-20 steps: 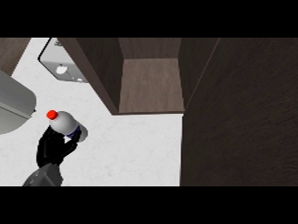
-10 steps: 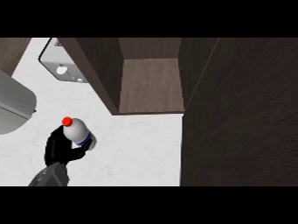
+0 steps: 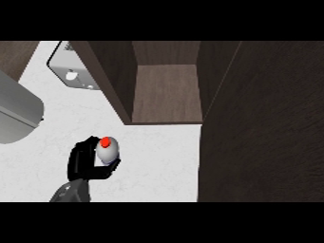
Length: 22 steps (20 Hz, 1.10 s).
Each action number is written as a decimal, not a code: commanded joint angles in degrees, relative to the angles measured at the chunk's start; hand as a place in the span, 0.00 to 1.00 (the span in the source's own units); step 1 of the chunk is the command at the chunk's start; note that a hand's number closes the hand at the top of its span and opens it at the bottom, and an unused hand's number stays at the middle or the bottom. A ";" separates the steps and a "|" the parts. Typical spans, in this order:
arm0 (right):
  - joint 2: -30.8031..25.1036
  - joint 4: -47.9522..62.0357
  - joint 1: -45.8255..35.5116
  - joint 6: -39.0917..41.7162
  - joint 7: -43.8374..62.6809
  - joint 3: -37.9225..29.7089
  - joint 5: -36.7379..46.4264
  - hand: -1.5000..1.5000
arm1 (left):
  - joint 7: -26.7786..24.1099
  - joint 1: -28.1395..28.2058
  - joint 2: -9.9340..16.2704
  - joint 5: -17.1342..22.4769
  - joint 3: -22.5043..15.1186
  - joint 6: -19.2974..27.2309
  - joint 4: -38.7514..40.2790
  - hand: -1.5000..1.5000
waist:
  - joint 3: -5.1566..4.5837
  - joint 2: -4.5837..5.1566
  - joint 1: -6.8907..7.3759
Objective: Pick up the bottled water, place it into the cabinet and close the cabinet
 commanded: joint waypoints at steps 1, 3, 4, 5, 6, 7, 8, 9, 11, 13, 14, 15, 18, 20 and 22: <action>-0.27 -2.96 4.42 1.46 -2.84 0.39 -1.29 0.00 | 2.07 -1.47 -2.18 1.69 -2.20 -1.75 -0.92 1.00 | -0.28 0.05 -0.62; 0.66 -2.11 3.56 0.28 -2.08 1.66 0.69 0.00 | 3.84 -0.89 -2.22 5.94 -7.58 -0.19 -3.74 1.00 | -0.22 -0.25 -0.05; 0.36 -6.64 0.73 -1.31 4.39 1.33 -2.38 0.00 | 4.02 -2.56 -2.24 7.48 -10.19 1.16 -2.14 1.00 | -0.29 0.13 0.19; 0.37 -3.53 -0.67 -0.76 2.19 0.93 -1.17 0.00 | 7.71 -1.06 -2.25 7.57 -10.18 0.35 -6.72 1.00 | -0.21 -0.07 0.80; 1.34 -3.85 1.88 -1.12 1.57 5.19 2.25 0.00 | 3.31 0.88 -2.26 10.86 -14.75 1.98 -5.73 1.00 | -0.29 -0.14 -0.01; -0.07 -4.25 0.25 -0.60 1.67 0.27 -2.01 0.00 | 9.55 -4.21 -2.27 12.48 -14.72 4.79 -6.49 1.00 | -0.25 -0.04 -0.10; 0.17 -4.15 -0.48 -0.84 2.81 0.63 -2.97 0.00 | 8.94 -4.56 -2.28 14.33 -17.52 6.74 -8.01 1.00 | -0.26 -0.03 -0.08; -1.18 -3.15 0.25 0.14 1.68 -2.55 -4.09 0.00 | 12.28 -2.91 -2.28 14.61 -18.52 7.45 -11.62 1.00 | -0.17 -0.28 0.41; 1.29 0.15 -3.10 -1.42 1.35 -0.04 -1.60 0.00 | 13.25 -2.92 -2.29 19.64 -24.51 11.23 -14.99 1.00 | -0.24 -0.07 0.12; 0.78 -3.23 1.05 -0.70 0.58 -0.21 -3.06 0.00 | 17.61 -4.74 -2.29 15.37 -22.15 15.02 -19.55 1.00 | -0.20 -0.14 0.31; -0.28 -1.56 -0.39 0.53 -0.45 -2.43 -4.37 0.00 | 14.78 -4.93 -2.29 17.51 -27.74 20.36 -20.33 1.00 | -0.20 -0.16 -0.31; -0.07 0.04 -0.73 0.38 -0.47 -3.12 -4.44 0.00 | 15.35 -4.20 -2.29 16.79 -29.78 22.80 -22.62 1.00 | -0.19 -0.13 -0.04; 0.77 -1.56 -1.47 -0.59 1.69 -2.45 -4.83 0.00 | 21.05 -6.60 -2.27 16.67 -31.23 27.42 -27.75 1.00 | -0.21 -0.02 0.22; 0.68 -3.22 -2.67 -0.93 3.58 -2.55 -5.31 0.00 | 22.11 -8.31 -2.25 17.95 -33.97 31.26 -28.15 1.00 | -0.25 0.25 -0.06; 1.03 -3.86 -1.17 -0.90 3.09 -1.28 -3.81 0.00 | 22.96 -7.65 -2.23 19.46 -38.61 35.21 -29.90 1.00 | -0.28 0.17 -0.74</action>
